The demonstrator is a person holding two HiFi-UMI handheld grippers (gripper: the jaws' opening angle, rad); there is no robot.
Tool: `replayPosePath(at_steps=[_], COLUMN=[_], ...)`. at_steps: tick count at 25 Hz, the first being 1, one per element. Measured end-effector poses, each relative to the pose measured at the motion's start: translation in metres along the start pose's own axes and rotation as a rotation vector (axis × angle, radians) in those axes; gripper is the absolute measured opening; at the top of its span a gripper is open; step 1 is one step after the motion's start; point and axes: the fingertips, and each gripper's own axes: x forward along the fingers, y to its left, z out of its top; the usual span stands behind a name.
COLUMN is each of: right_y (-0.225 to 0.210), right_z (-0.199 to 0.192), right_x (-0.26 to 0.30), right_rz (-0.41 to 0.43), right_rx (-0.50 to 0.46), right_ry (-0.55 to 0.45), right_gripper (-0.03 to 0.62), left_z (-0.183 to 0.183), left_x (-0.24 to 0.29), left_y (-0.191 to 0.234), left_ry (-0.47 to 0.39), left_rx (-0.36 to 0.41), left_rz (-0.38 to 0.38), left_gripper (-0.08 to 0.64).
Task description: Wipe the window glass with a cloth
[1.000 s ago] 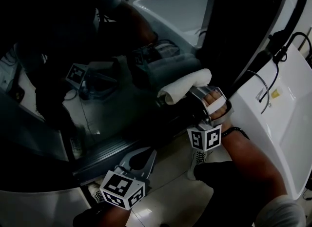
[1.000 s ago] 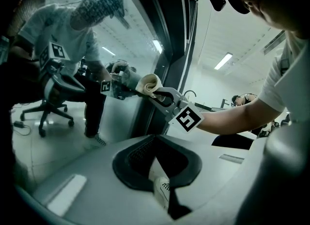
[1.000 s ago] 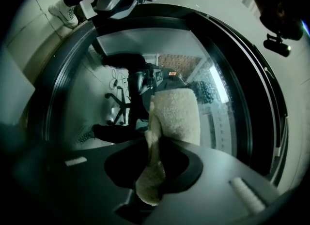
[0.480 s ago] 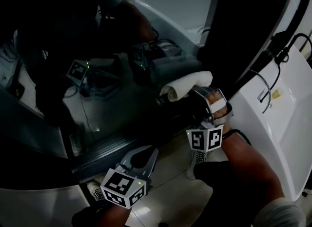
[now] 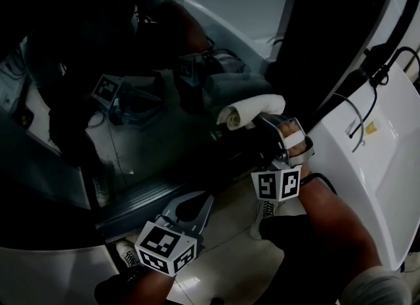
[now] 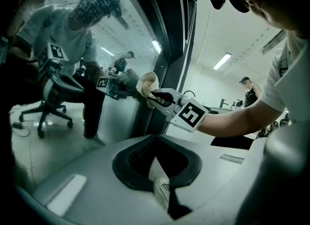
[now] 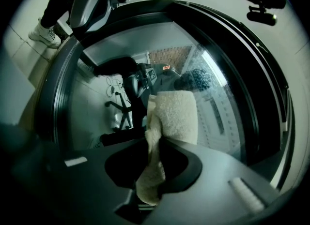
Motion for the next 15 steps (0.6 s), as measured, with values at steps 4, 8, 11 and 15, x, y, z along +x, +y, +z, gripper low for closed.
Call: replayPosePath(at_steps=[4,8,11,15], right_y=[0.001,-0.016,-0.032,-0.045], right_z=[0.009,0.019,0.026,0.004], right_x=[-0.013,-0.031,-0.038,-0.043], right_rz=[0.065,0.098,0.092,-0.014], right_rx=[0.176,0.423,0.695,1.005], right_ry=[-0.028,-0.063,-0.110,-0.061], right_gripper=[0.057,0.057,0.057,0.057], left_z=[0.005,0.008,0.007,0.007], left_x=[-0.002,-0.002,-0.003,-0.003], left_y=[0.003,0.000,-0.003,-0.005], left_ry=[-0.020,-0.031,-0.034,-0.041], left_rx=[0.005,0.009,0.016,0.021], left_rz=[0.018,0.032,0.033,0.038], left_gripper=[0.017,0.017,0.017,0.017])
